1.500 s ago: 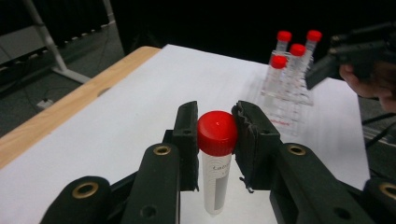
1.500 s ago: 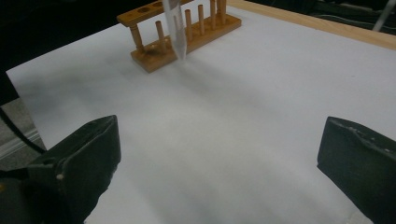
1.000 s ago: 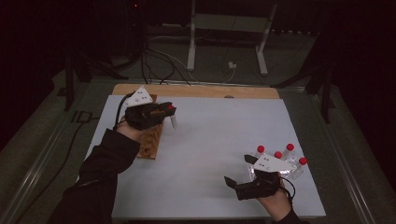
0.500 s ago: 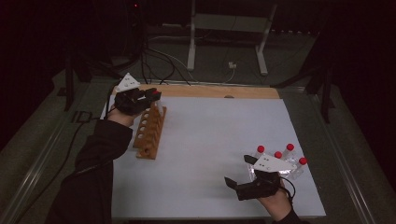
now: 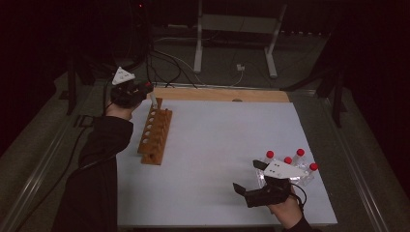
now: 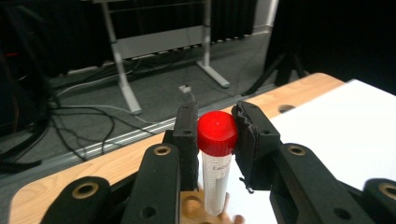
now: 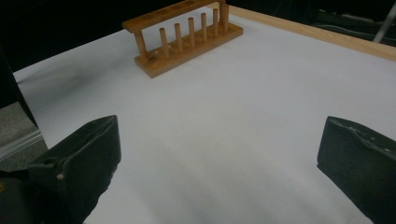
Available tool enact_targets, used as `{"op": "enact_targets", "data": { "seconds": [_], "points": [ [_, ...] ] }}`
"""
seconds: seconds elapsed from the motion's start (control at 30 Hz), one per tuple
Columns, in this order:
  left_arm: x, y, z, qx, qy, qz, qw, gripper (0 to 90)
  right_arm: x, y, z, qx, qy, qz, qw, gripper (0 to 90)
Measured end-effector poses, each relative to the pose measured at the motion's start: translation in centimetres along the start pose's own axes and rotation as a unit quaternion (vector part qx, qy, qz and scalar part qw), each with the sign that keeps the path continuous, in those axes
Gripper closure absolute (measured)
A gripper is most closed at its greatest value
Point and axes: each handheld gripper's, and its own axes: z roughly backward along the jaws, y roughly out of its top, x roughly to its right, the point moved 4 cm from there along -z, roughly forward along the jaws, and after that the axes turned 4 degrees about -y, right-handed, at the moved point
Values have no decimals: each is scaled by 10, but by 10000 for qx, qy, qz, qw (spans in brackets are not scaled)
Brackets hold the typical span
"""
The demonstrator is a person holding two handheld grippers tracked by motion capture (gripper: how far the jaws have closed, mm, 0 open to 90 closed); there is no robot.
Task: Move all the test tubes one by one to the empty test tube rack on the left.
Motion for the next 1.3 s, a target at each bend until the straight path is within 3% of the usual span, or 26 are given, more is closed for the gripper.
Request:
{"op": "enact_targets", "data": {
  "seconds": [0.23, 0.43, 0.7, 0.87, 1.17, 1.3],
  "points": [
    [-9, -8, -12, 31, 223, 61, 9997, 722, 1, -1, -1, 35, 16, -15, 10000, 0],
    [-11, -21, -25, -129, 361, 26, 9993, 722, 2, -1, 0, 111, 24, -28, 9999, 0],
    [-12, -39, -34, -287, 373, 70, 9989, 721, 1, -2, -1, 134, 67, 110, 9998, 0],
    [-10, -48, -41, -419, 369, 34, 9984, 721, -1, -3, -2, 101, 232, 206, 9995, 0],
    [-8, -61, -48, -574, 368, 13, 9977, 721, 1, -1, 0, 131, 275, 176, 9994, 0],
    [-8, -63, -48, -574, 362, 23, 9977, 720, 1, 2, 3, 182, 409, 79, 9990, 0]
  ]
}}
